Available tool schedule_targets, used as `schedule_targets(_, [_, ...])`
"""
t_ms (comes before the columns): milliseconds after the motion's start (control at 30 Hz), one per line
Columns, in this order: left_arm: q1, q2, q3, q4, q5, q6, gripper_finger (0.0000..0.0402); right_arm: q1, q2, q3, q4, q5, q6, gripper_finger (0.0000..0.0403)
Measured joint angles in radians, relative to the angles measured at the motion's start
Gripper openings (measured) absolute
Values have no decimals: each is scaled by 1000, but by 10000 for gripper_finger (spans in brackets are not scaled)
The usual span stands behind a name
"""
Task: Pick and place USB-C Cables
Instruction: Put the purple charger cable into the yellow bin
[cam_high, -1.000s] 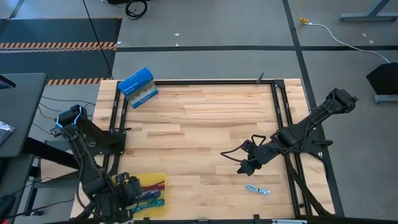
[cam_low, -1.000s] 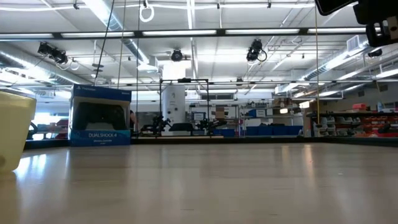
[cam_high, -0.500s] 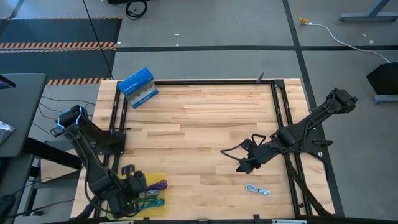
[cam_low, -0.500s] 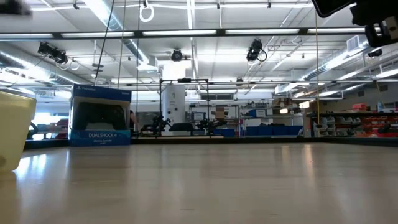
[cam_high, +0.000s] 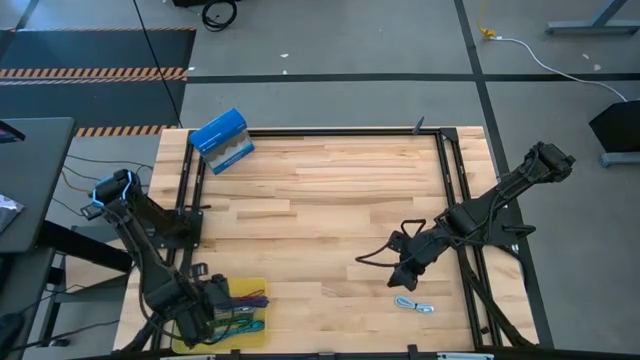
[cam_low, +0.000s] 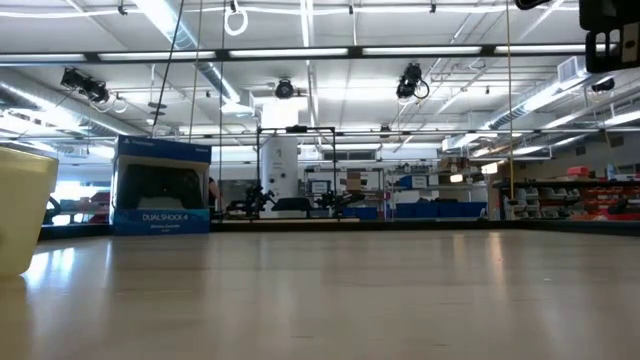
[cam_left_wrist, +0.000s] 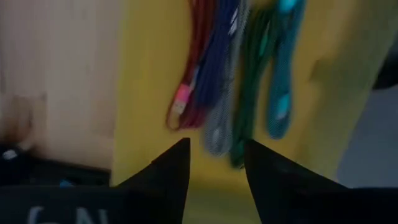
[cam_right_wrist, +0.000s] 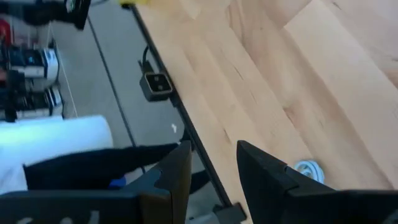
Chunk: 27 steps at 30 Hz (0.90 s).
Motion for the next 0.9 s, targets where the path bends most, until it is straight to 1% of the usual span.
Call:
schedule_targets(67, [32,0,17,59,-30,-5,156,0,0,0,0,-13,-34,135])
schedule_targets(200, [113,-1,61,181,-146,36,149,-18,0,0,-2,-41,-108,135])
schedule_targets(300, [183,-2,83,244,-216,56,143,-41,0,0,-2,-83,-155,135])
schedule_targets(433, [271,5,85,384,-244,125,142,-73,0,0,-2,-153,-212,135])
schedule_targets(533, [332,35,86,494,-235,215,142,-89,0,0,-5,-189,-257,135])
schedule_targets(600, [371,61,86,525,-206,271,142,-97,0,0,-10,-203,-279,135])
schedule_targets(767, [451,124,85,533,-76,335,141,-100,0,0,-13,-203,-305,135])
schedule_targets(900, [466,177,85,494,-3,375,141,-100,0,0,-16,-203,-313,135])
